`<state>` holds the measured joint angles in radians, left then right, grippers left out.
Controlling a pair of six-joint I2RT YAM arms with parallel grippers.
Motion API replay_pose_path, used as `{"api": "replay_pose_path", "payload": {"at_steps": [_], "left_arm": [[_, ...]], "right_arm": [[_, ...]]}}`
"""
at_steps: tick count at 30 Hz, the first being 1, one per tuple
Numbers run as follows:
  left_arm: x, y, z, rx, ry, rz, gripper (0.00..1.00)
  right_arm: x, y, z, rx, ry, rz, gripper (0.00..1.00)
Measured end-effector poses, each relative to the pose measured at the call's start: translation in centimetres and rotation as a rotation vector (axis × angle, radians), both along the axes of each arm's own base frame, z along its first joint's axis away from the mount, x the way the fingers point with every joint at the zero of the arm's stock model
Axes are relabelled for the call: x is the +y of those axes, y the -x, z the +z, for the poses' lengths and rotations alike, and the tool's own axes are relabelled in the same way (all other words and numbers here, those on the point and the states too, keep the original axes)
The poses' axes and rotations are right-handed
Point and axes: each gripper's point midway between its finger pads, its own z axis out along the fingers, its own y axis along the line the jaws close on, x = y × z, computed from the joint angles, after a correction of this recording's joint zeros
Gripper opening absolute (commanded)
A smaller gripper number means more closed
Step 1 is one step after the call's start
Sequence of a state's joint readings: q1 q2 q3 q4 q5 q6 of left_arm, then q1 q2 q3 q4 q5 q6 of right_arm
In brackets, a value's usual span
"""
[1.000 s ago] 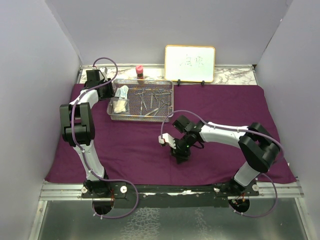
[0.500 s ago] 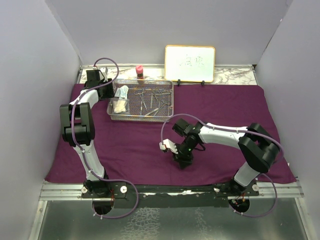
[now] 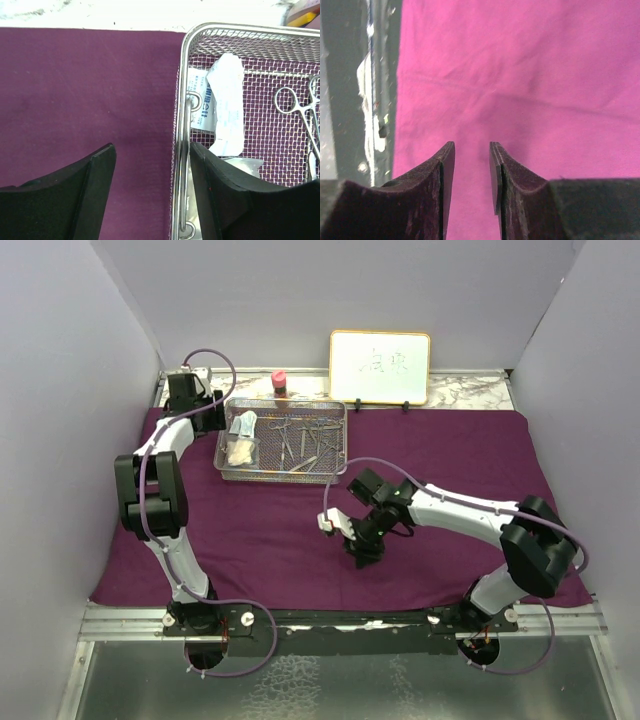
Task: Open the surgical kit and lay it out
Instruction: Move the container from the surgical kit.
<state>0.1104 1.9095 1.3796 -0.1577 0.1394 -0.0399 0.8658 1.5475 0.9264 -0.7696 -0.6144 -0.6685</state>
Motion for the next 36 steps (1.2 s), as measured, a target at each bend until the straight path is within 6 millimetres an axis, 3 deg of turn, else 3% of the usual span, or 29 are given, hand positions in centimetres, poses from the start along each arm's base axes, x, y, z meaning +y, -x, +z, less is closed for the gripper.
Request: {"api": "replay_pose_path", "payload": {"at_steps": [6, 11, 15, 20, 26, 36], "left_arm": [[0.1, 0.0, 2.3, -0.047, -0.015, -0.005, 0.66], [0.1, 0.1, 3.0, -0.062, -0.018, -0.007, 0.66], [0.0, 0.7, 2.9, -0.062, -0.018, -0.008, 0.66], [0.0, 0.9, 2.7, -0.059, -0.019, -0.011, 0.66], [0.0, 1.1, 3.0, -0.069, -0.028, -0.018, 0.66], [0.1, 1.3, 6.1, -0.141, -0.064, -0.034, 0.66]], "right_arm": [[4.4, -3.5, 2.2, -0.090, -0.128, -0.039, 0.34], [6.4, -5.1, 0.8, -0.081, -0.129, -0.055, 0.34], [6.2, -4.8, -1.1, -0.043, -0.085, -0.060, 0.34], [5.9, -4.2, -1.8, -0.019, -0.065, -0.049, 0.31], [5.0, -1.7, -2.9, 0.044, -0.032, -0.008, 0.29], [5.0, 0.9, -3.1, 0.105, -0.043, 0.053, 0.27]]}}
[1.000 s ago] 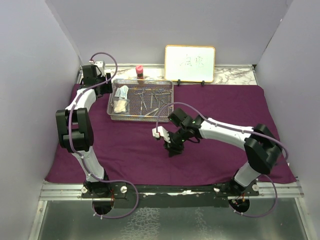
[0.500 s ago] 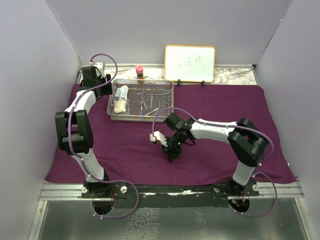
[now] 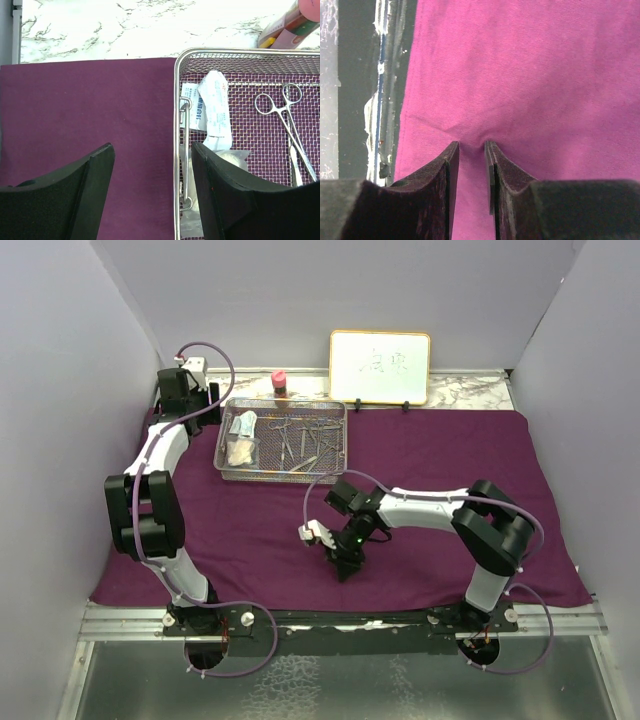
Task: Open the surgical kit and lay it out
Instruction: Move the container from the surgical kit.
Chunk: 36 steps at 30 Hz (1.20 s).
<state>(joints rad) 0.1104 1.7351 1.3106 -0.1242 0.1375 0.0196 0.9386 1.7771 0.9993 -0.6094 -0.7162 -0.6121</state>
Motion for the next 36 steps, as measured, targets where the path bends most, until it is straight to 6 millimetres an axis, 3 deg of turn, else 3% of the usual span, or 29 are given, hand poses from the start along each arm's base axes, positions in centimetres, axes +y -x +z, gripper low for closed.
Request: {"api": "replay_pose_path", "payload": {"at_steps": [12, 21, 27, 32, 36], "left_arm": [[0.1, 0.2, 1.2, -0.024, -0.027, -0.015, 0.66], [-0.8, 1.3, 0.5, -0.001, -0.043, -0.070, 0.66], [-3.8, 1.7, 0.5, -0.005, -0.089, -0.175, 0.66], [-7.7, 2.0, 0.3, -0.009, -0.148, -0.299, 0.66], [-11.1, 2.4, 0.1, -0.003, -0.184, -0.398, 0.66]], "right_arm": [[-0.5, 3.3, -0.1, 0.046, -0.005, 0.100, 0.27], [-1.3, 3.2, 1.3, -0.009, 0.004, 0.103, 0.31], [-0.4, -0.5, 5.2, -0.174, -0.087, 0.008, 0.35], [-1.3, -7.0, 7.5, -0.277, -0.128, -0.196, 0.37], [-4.6, -13.1, 9.3, -0.343, -0.135, -0.424, 0.38]]}}
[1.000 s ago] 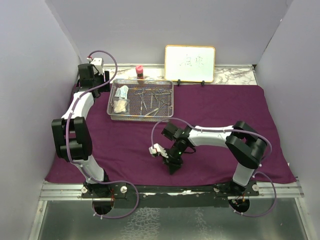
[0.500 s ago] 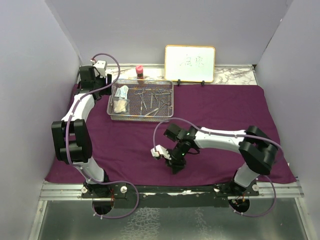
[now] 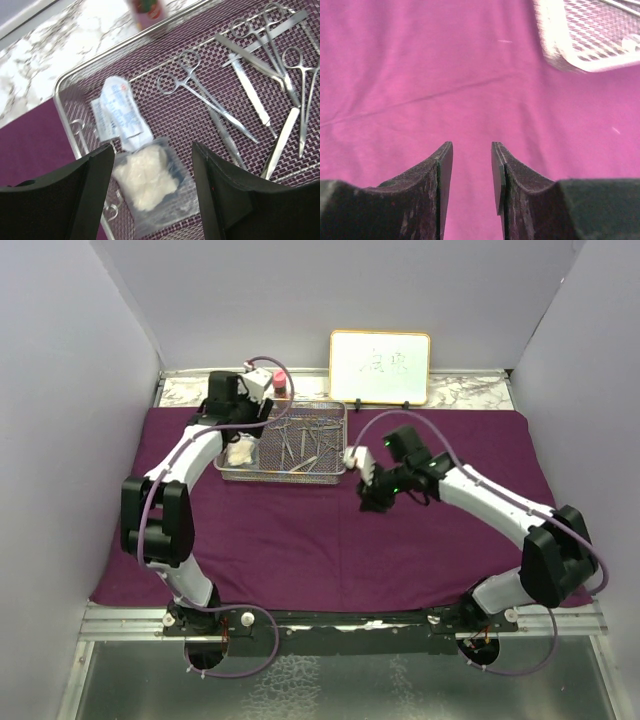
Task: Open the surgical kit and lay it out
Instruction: Move the container from the surgical kit.
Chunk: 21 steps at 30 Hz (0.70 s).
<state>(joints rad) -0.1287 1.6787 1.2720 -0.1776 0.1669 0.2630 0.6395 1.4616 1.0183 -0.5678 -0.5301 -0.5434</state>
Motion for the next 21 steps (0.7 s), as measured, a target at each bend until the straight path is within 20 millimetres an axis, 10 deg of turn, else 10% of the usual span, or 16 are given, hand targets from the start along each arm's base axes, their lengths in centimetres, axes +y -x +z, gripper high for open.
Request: {"api": "replay_pose_path", "payload": {"at_steps": [8, 21], "left_arm": [[-5.1, -1.2, -3.6, 0.088, -0.019, -0.089, 0.65], [-9.5, -1.8, -6.2, 0.186, 0.008, -0.139, 0.64]], "right_arm": [[-7.3, -7.5, 2.1, -0.041, -0.051, -0.349, 0.38], [-9.4, -8.5, 1.7, -0.027, -0.052, -0.424, 0.38]]}}
